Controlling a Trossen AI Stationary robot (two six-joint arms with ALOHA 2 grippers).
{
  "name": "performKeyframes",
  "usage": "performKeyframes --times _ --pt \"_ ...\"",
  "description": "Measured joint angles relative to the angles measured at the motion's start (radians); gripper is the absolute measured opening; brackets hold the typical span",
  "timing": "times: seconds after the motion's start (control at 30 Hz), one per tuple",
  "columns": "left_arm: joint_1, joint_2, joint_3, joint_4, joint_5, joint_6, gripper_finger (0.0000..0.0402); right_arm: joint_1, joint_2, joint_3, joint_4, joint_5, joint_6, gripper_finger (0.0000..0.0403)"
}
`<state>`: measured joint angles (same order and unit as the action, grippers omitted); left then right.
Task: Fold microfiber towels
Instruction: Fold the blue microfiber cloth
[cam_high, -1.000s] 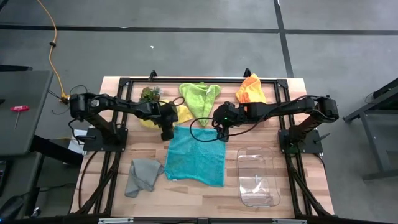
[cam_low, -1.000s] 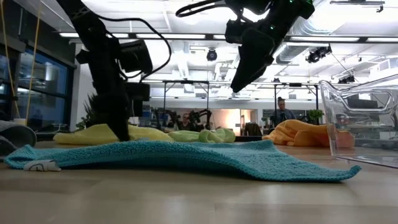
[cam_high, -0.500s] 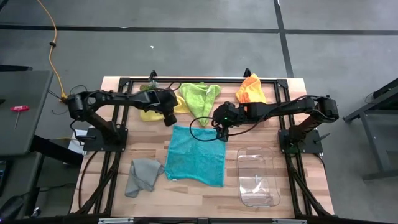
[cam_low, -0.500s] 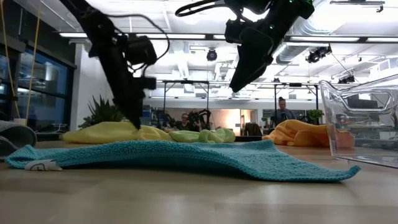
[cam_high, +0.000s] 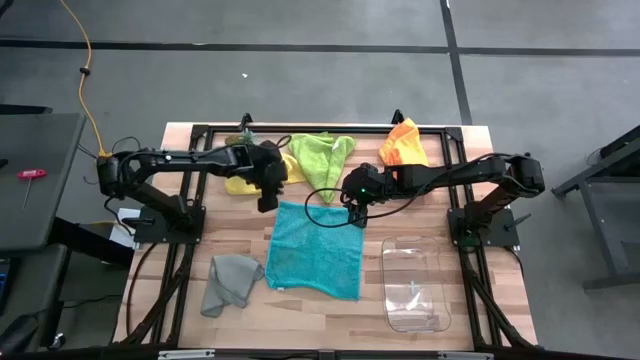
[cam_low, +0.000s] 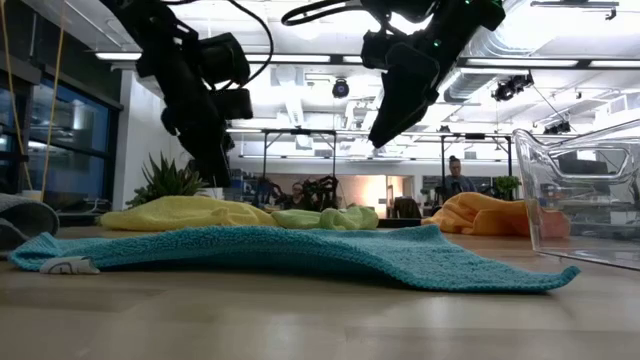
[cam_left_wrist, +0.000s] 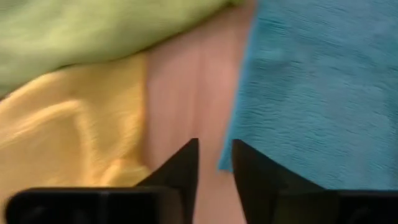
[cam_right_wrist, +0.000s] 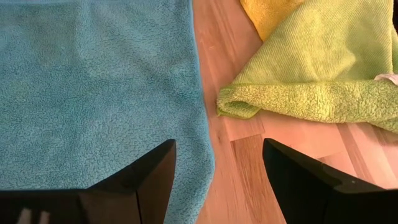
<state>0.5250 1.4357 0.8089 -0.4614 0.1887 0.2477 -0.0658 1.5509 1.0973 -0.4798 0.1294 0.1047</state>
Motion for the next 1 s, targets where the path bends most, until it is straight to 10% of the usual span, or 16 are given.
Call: performKeyframes --times 0.27,0.6,0.8,1.0 --pt "-0.024 0.133 0.000 0.005 0.043 0.112 0.0214 0.000 0.000 0.000 0.000 0.000 0.000 0.0234" --pt "-0.021 0.231 0.002 0.010 0.007 0.193 0.0221 0.000 0.000 0.000 0.000 0.000 0.011 0.0234" --pt "-0.024 0.232 0.003 0.012 -0.001 0.247 0.0170 0.000 0.000 0.000 0.000 0.000 0.011 0.0234" --pt "-0.037 0.230 0.002 0.011 -0.030 0.244 0.0024 0.000 0.000 0.000 -0.037 0.017 0.003 0.0234"
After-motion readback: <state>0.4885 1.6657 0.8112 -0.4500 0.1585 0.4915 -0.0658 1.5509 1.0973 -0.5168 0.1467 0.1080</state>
